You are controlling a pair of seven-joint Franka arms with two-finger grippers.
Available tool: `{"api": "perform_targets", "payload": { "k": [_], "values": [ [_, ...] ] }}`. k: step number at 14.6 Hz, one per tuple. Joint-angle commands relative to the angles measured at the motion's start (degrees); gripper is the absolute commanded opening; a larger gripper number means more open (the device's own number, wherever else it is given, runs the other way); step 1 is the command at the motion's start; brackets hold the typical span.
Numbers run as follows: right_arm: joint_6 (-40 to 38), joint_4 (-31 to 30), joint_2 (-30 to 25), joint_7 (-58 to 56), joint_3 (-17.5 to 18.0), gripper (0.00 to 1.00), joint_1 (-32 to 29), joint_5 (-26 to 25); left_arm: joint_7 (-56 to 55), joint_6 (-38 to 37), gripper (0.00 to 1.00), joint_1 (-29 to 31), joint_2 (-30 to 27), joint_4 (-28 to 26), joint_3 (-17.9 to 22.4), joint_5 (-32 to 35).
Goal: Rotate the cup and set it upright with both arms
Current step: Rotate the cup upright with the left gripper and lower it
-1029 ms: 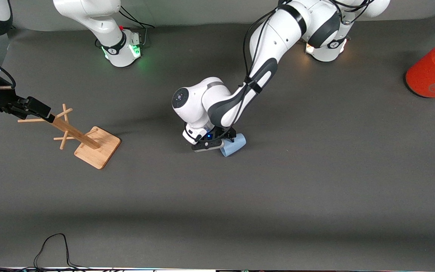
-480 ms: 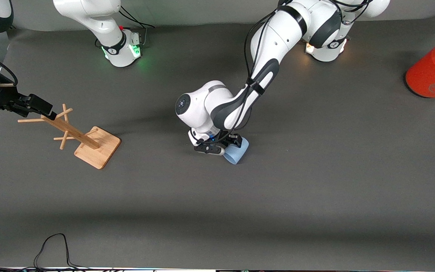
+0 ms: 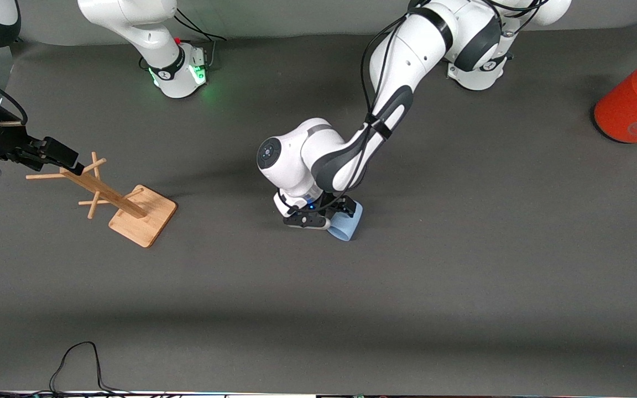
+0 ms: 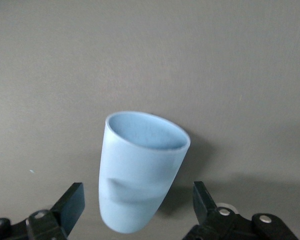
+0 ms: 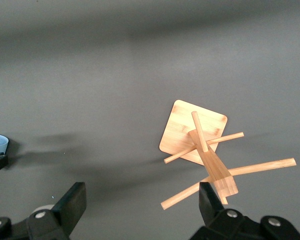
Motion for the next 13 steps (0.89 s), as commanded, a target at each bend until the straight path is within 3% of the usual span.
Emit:
{"api": "perform_targets", "payload": {
  "k": [1,5,11,13],
  "values": [
    [-0.8,-0.5,-1.2,-1.1,-0.2,1.00,0.3,1.5,-9.9,5.4,0.97,3.3,0.5,2.4,0.0,-3.8],
    [-0.8,-1.0,-1.4,-1.1,-0.3,1.00,0.3,1.5,-17.7,12.6,0.97,6.7,1.2,1.8,0.2,-8.1],
    [-1.2,-1.2,-1.4,-1.0,-0.3,1.00,0.7,1.5,-13.0,6.4,0.94,7.2,3.1,0.3,0.2,-7.9],
    [-1.3,-1.2,-1.4,-1.0,-0.3,1.00,0.7,2.3,-6.8,2.9,0.90,7.1,3.4,0.3,0.2,-7.9]
  ]
}}
